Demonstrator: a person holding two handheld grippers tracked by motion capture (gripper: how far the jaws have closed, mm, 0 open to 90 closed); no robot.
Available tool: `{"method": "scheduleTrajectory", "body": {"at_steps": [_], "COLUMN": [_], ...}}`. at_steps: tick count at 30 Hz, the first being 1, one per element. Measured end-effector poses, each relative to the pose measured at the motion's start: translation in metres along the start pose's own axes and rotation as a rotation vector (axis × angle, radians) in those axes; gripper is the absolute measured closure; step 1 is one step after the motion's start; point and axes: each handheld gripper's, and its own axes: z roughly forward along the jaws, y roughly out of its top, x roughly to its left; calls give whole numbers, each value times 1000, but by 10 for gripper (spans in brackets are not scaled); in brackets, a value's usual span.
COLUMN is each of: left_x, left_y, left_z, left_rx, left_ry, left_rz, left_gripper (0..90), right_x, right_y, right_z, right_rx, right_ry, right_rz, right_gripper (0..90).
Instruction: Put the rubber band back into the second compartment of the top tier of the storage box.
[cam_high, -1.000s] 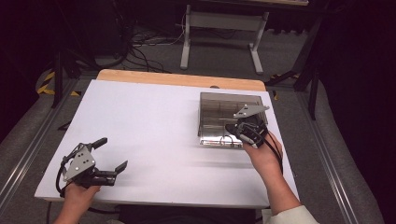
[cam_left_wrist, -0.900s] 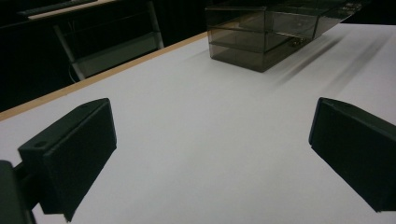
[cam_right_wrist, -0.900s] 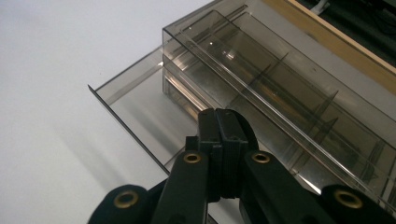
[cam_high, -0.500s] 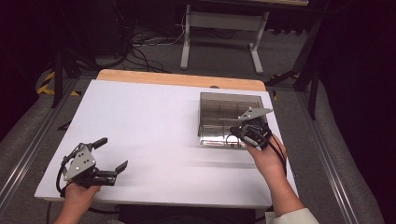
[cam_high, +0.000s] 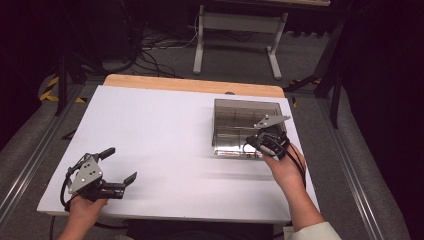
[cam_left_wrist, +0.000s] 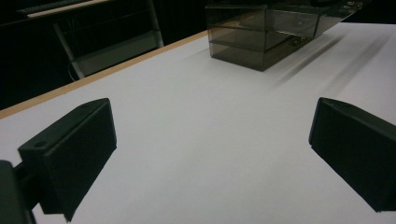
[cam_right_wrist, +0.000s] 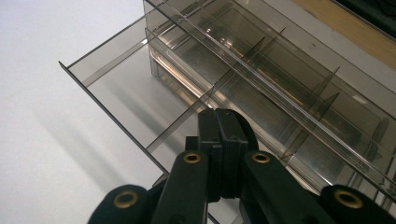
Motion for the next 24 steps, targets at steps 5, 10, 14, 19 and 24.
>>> {"method": "scheduleTrajectory", "body": {"at_steps": [5,10,14,19,24], "left_x": [0,0,-1,-1,0], "left_y": [0,0,0,0,0], "left_z": [0,0,0,0,0], "left_rx": [0,0,-1,-1,0], "left_ry": [0,-1,-4,-4,0], "left_rz": [0,0,-9,-8,3], "left_gripper": [16,16,16,16,16], "right_x": [1,1,1,1,1], "right_y": [0,0,0,0,0], "right_z": [3,5,7,9,10], "right_rx": [11,16,24,36,40], "right_ry": [5,6,10,11,13], "right_rz": [3,1,0,6,3], "right_gripper": [900,900,900,900,893]}}
